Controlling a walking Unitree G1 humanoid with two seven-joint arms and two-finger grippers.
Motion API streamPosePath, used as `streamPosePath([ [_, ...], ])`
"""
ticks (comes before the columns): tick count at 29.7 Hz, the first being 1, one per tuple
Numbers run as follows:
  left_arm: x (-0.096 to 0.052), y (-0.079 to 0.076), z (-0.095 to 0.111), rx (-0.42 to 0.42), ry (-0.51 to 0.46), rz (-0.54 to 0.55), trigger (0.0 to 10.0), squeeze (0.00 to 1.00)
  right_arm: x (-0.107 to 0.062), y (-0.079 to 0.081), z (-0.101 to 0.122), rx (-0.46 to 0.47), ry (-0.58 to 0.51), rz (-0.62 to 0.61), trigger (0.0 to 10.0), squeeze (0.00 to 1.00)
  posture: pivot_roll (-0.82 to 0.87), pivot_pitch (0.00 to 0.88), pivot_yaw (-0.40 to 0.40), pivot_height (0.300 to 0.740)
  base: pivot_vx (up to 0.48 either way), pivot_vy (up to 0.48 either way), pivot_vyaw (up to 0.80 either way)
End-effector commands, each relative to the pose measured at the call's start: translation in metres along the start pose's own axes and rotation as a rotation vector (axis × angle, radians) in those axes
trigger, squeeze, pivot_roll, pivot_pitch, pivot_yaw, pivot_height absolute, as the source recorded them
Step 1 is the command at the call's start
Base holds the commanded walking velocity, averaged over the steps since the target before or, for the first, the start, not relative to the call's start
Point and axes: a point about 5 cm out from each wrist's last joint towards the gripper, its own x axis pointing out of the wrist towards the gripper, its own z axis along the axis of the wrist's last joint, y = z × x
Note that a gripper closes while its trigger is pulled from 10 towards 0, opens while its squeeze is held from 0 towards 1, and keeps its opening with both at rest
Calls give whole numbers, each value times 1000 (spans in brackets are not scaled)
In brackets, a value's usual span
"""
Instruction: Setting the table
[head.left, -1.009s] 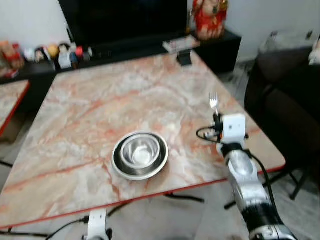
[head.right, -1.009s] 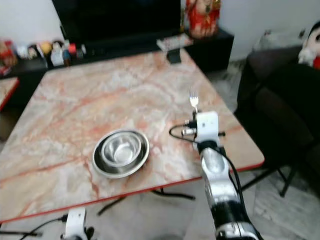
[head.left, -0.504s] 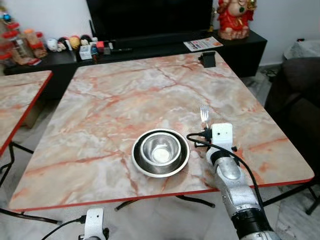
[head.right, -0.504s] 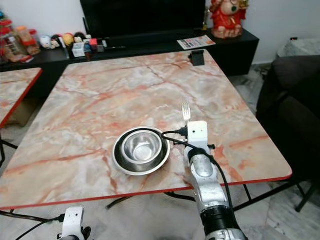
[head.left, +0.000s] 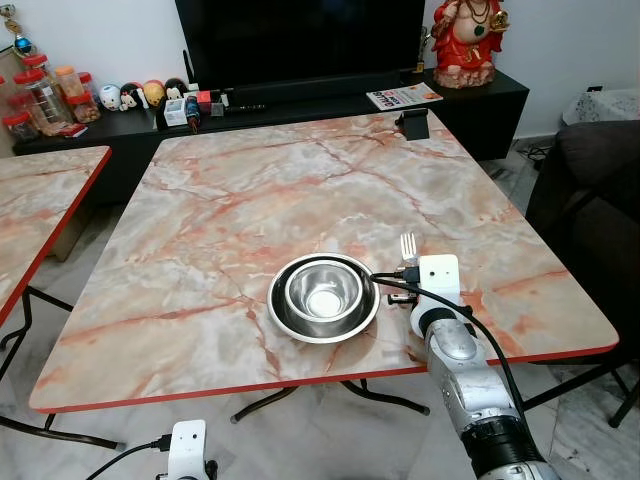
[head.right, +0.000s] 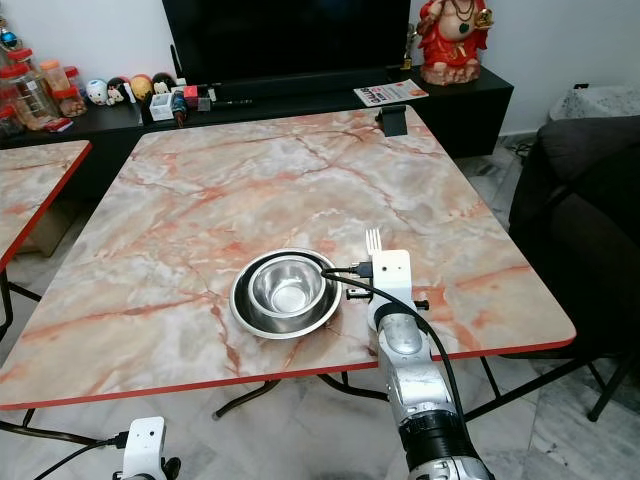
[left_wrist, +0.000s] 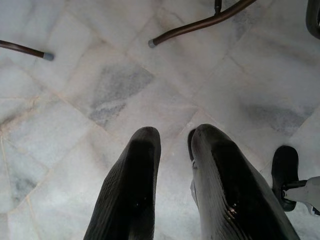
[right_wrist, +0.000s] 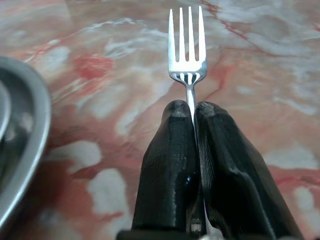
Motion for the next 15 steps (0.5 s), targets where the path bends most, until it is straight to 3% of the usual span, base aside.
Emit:
streamPosePath([
  [1, 0, 3, 1, 4, 4, 4, 10000, 0, 3, 1, 2, 3, 13, 6, 10000, 0, -225, 0, 77, 740, 0, 0, 0],
  [15, 0, 3, 0, 12, 15, 13, 10000, 0, 8, -3, -5, 7, 54, 34, 10000, 0, -221, 0, 75, 740, 0, 0, 0],
])
